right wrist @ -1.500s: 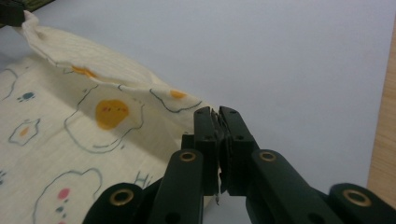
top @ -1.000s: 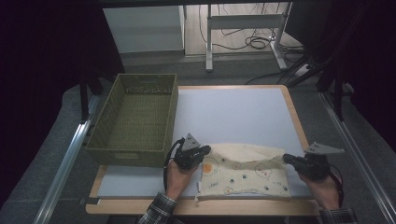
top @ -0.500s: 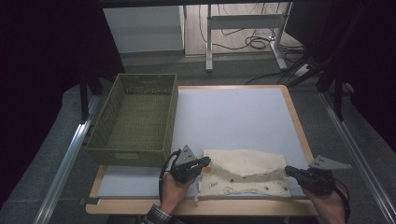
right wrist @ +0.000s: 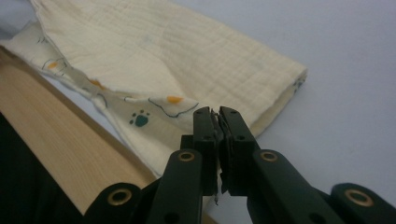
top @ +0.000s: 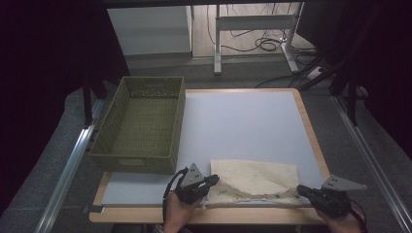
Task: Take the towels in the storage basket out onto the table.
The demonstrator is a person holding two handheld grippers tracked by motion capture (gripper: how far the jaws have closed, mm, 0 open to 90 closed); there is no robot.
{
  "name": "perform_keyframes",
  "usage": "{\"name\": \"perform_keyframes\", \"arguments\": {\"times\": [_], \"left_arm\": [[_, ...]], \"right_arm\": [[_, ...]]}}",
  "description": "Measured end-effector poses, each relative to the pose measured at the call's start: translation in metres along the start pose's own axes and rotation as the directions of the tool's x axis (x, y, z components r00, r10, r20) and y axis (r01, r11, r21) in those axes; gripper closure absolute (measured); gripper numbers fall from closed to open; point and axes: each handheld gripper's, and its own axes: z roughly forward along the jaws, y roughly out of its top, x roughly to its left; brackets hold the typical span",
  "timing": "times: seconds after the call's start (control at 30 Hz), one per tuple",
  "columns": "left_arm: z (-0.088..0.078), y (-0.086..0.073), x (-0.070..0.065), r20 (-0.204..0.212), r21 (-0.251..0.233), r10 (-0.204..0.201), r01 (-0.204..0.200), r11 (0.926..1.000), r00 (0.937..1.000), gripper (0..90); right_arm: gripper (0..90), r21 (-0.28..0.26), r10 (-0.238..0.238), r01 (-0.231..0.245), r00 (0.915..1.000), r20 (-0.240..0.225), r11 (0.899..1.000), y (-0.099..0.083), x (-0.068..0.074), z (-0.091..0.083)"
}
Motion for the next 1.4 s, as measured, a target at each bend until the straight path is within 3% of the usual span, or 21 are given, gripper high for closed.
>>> {"name": "perform_keyframes", "arguments": {"times": [0.17, 0.3, 0.43, 0.6, 0.77, 0.87, 0.97, 1.1, 1.2, 1.4], "left_arm": [[-0.002, -0.009, -0.007, 0.000, 0.032, 0.014, -0.014, 0.9994, 0.9999, 85.2], [-0.004, -0.019, -0.011, 0.013, 0.065, 0.004, -0.004, 0.9979, 0.9999, 82.9], [-0.009, -0.029, -0.013, 0.034, 0.086, -0.025, 0.022, 0.9961, 0.9991, 72.9], [-0.025, -0.034, -0.011, 0.024, 0.066, -0.047, 0.046, 0.9968, 0.9986, 61.3], [-0.030, -0.024, -0.002, -0.012, 0.036, -0.059, 0.059, 0.9976, 0.9982, 53.7], [-0.021, -0.014, 0.003, -0.031, 0.034, -0.054, 0.056, 0.9979, 0.9980, 48.8], [-0.010, -0.010, 0.002, 0.002, 0.048, -0.052, 0.052, 0.9975, 0.9986, 48.9], [0.000, -0.014, -0.003, 0.012, 0.084, -0.039, 0.038, 0.9957, 0.9992, 48.8], [0.003, -0.019, -0.002, 0.007, 0.104, -0.044, 0.043, 0.9937, 0.9990, 48.8], [0.001, -0.025, 0.000, 0.001, 0.109, -0.059, 0.058, 0.9923, 0.9983, 48.8]], "right_arm": [[84.6, 0.010, 0.006, -0.005, 1.0000, -0.005, 1.000, -0.006, 0.003, -0.001], [81.7, 0.023, 0.012, -0.012, 0.9998, -0.016, 1.000, -0.011, 0.006, -0.003], [76.7, 0.022, 0.024, -0.024, 0.9994, -0.023, 0.999, -0.016, 0.006, -0.008], [74.7, 0.007, 0.036, -0.036, 0.9993, -0.014, 0.999, -0.018, 0.005, -0.023], [73.3, -0.013, 0.043, -0.043, 0.9991, -0.001, 0.999, -0.010, 0.001, -0.032], [71.4, -0.014, 0.038, -0.038, 0.9993, -0.004, 0.999, -0.003, -0.001, -0.026], [68.8, -0.009, 0.027, -0.027, 0.9994, -0.020, 1.000, 0.002, 0.001, -0.011], [67.4, 0.024, 0.005, -0.004, 0.9994, -0.035, 1.000, -0.002, 0.007, 0.003], [67.4, 0.057, -0.008, 0.009, 0.9999, -0.015, 0.998, -0.011, 0.009, 0.007], [67.4, 0.039, 0.017, -0.017, 0.9997, -0.016, 0.999, -0.019, 0.005, 0.006]]}}
